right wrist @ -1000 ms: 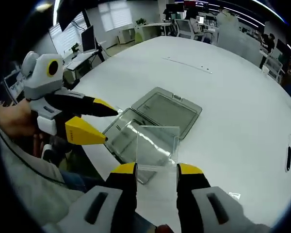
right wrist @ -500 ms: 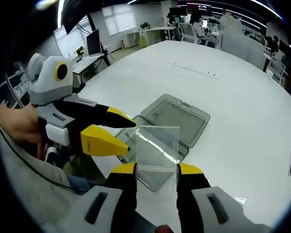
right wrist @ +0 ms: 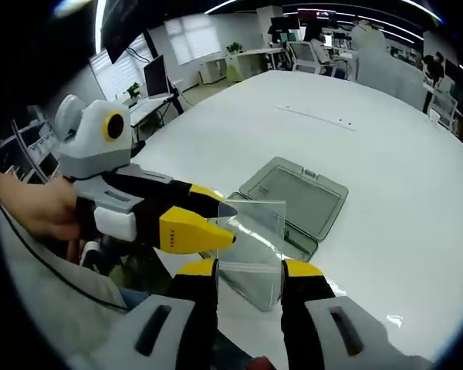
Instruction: Insert the divider into the dual guide fixture by aligning both edges with the guide slots and pushing it downward to the bottom, including one-sided entry, uneven engagement, binding, and posture correction.
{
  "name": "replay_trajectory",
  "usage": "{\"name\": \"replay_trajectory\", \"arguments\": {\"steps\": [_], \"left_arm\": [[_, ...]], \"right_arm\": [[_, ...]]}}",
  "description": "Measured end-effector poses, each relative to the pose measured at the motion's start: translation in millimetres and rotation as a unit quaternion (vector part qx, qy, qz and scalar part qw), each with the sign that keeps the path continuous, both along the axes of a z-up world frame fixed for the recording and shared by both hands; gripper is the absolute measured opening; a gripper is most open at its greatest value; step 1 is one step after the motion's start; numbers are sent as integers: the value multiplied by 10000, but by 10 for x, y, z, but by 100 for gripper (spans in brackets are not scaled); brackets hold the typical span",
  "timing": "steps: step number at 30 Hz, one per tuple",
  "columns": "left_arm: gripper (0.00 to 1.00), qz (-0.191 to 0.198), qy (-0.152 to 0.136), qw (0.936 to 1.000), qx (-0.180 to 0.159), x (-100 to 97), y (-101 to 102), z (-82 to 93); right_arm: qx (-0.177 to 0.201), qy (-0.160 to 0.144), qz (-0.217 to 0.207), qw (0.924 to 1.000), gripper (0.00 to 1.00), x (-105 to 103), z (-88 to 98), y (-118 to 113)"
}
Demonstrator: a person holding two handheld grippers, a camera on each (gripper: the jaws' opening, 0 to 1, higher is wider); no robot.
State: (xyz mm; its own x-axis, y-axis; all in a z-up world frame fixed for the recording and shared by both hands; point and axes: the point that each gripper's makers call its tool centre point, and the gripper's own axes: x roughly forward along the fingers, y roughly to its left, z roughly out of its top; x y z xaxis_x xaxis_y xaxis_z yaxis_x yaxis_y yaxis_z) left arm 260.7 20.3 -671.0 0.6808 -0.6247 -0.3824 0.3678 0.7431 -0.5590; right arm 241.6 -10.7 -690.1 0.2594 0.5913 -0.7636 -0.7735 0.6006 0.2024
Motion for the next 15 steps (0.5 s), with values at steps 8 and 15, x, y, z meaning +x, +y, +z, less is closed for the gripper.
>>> {"name": "replay_trajectory", "arguments": {"steps": [8, 15], "left_arm": [[15, -10, 93, 9999, -144, -11, -51, -9], [10, 84, 142, 9995, -277, 9, -58, -14]], "right_arm": [[104, 20, -36, 9999, 27, -6, 39, 18], [169, 26, -71, 9998, 27, -13, 51, 27]]}}
